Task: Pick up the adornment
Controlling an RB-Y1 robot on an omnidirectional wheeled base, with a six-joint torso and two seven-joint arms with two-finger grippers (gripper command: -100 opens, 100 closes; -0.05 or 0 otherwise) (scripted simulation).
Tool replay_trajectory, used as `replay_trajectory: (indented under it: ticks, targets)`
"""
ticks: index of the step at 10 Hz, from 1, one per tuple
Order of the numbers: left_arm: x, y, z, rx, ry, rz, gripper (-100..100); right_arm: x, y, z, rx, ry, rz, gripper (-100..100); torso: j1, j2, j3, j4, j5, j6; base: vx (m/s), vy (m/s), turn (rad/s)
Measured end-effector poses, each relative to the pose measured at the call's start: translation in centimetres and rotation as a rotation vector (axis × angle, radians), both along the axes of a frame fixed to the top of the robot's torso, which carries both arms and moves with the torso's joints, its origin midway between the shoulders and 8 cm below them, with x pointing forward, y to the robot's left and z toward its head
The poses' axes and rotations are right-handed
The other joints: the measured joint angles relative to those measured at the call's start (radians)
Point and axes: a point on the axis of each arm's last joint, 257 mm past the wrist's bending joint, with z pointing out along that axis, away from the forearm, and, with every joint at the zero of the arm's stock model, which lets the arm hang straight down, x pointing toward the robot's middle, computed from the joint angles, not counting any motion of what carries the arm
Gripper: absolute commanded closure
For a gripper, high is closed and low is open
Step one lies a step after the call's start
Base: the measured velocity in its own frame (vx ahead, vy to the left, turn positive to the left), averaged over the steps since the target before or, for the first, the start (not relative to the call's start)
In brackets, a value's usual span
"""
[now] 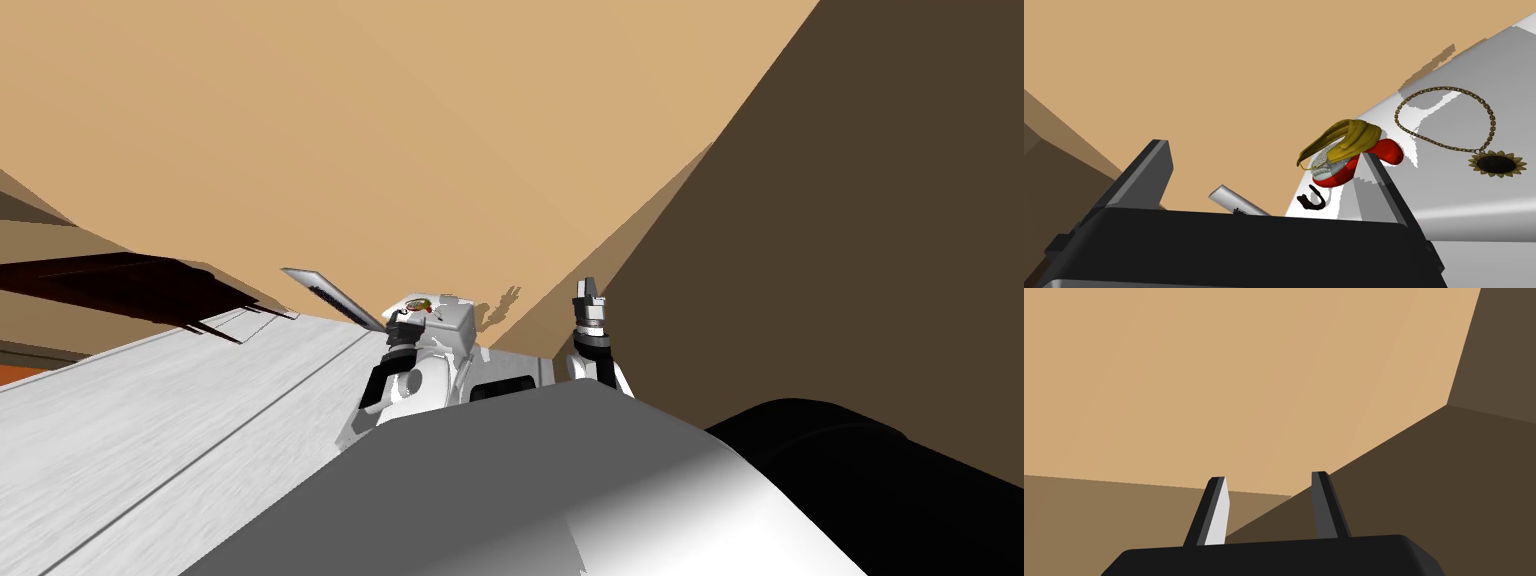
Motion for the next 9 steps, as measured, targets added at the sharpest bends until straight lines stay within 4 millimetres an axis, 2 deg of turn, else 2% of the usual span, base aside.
replay_trajectory:
  ticks: [4,5,9]
  targets:
    - [0.4,0.4,-4.5,-0.162,0.064,0.024,-100,0.0,0.0,0.0,0.000,0.000,0.000,0,0.000,-0.001,0.000,0.000,0.000,0.000,0.025,-0.021,-0.051]
    - [0.6,0.2,-5.9,-0.210,0.080,0.030,-100,0.0,0.0,0.0,0.000,0.000,0.000,0,0.001,-0.001,-0.001,0.000,0.000,0.000,0.029,-0.017,-0.034]
    - [0.6,-1.5,-8.8,-0.358,0.109,0.048,-100,0.0,0.0,0.0,0.000,0.000,0.000,0,0.002,-0.001,0.000,0.000,0.000,0.000,0.027,-0.003,-0.025]
